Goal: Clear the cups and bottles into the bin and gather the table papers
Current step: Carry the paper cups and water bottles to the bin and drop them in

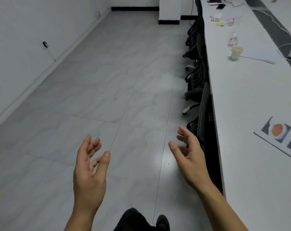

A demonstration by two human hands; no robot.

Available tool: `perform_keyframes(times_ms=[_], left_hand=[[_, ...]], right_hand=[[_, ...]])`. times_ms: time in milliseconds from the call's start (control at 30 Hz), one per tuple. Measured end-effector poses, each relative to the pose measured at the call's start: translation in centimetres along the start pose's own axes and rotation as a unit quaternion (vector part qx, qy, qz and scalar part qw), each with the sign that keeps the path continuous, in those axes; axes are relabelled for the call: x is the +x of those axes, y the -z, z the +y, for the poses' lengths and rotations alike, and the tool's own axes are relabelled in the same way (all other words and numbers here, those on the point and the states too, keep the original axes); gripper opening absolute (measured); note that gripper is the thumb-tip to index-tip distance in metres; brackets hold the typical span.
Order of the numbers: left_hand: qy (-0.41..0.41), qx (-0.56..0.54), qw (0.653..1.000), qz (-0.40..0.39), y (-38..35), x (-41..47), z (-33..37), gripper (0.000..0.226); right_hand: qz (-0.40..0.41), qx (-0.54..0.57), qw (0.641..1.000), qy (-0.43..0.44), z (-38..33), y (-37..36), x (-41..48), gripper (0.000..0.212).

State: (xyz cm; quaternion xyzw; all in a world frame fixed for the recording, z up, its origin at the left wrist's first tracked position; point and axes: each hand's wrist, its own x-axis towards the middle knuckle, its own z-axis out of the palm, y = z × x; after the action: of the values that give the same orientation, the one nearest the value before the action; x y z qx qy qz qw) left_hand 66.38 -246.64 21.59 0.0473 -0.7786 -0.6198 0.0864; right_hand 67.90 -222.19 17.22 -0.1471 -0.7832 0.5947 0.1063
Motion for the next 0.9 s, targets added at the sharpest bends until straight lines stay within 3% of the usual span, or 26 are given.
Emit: perform_keyframes(times_ms=[200, 500, 700, 900], left_hand=[[0.032, -0.027, 0.999, -0.012, -6.8, 16.2, -4.2, 0.056], [-0.011, -0.012, 0.979, -0.206, -22.5, 42.5, -1.0, 0.058], [-0.023, -0.013, 0.944, -0.329, -36.4, 51.6, 0.8, 0.053], [-0.025, 0.009, 0.924, -0.382, -52.0, 58.3, 0.3, 0.053]], right_hand=[[0.023, -0.010, 0.999, -0.035, 1.9, -4.4, 15.6, 0.051], [0.196, 0.008, 0.975, -0.100, 1.2, -3.1, 36.2, 0.051], [0.296, 0.051, 0.941, -0.157, 3.5, 0.5, 45.1, 0.051], [0.352, 0.080, 0.914, -0.184, 8.9, 7.4, 58.1, 0.052]])
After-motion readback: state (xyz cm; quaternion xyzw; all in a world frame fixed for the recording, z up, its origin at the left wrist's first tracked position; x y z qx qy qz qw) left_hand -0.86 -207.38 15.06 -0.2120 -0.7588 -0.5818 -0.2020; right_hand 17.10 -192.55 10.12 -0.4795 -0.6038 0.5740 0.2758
